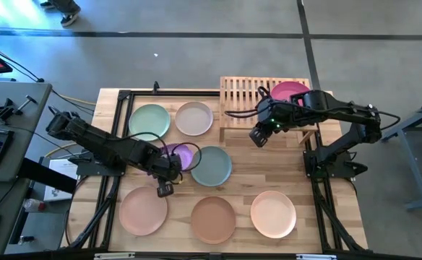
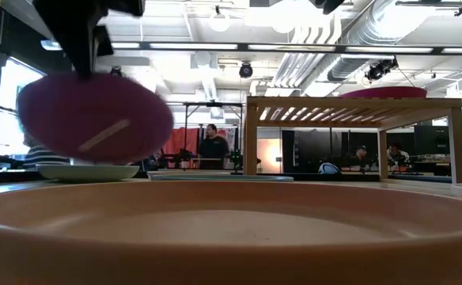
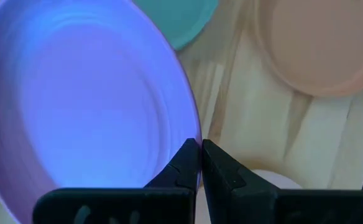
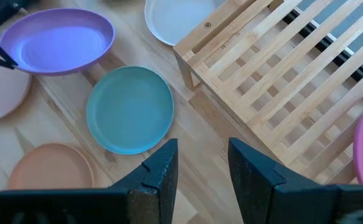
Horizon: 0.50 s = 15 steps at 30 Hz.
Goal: Place and stack plates onto a shelf
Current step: Stack the purple plate on the pink plate on the shelf
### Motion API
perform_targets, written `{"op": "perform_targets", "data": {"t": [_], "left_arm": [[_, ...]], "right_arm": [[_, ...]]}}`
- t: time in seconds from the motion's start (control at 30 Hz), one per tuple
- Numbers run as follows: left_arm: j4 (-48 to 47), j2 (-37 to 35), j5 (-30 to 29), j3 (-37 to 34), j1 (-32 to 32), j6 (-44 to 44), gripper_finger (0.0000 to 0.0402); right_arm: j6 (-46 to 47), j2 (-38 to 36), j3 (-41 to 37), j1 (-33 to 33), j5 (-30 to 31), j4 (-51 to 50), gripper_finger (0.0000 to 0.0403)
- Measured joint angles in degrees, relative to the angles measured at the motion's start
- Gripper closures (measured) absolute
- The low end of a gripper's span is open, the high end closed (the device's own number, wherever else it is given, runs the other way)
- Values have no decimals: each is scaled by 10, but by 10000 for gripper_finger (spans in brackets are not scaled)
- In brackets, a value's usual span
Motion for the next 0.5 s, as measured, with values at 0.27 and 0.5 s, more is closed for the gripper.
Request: {"op": "perform_targets", "data": {"t": [0.27,0.5], "left_arm": [[-70,0,-28,74,2,123,401],[-119,0,-68,132,1,238,402]], "right_arm": [[5,7,0,0,6,8,284],[6,39,0,0,4,16,281]]}}
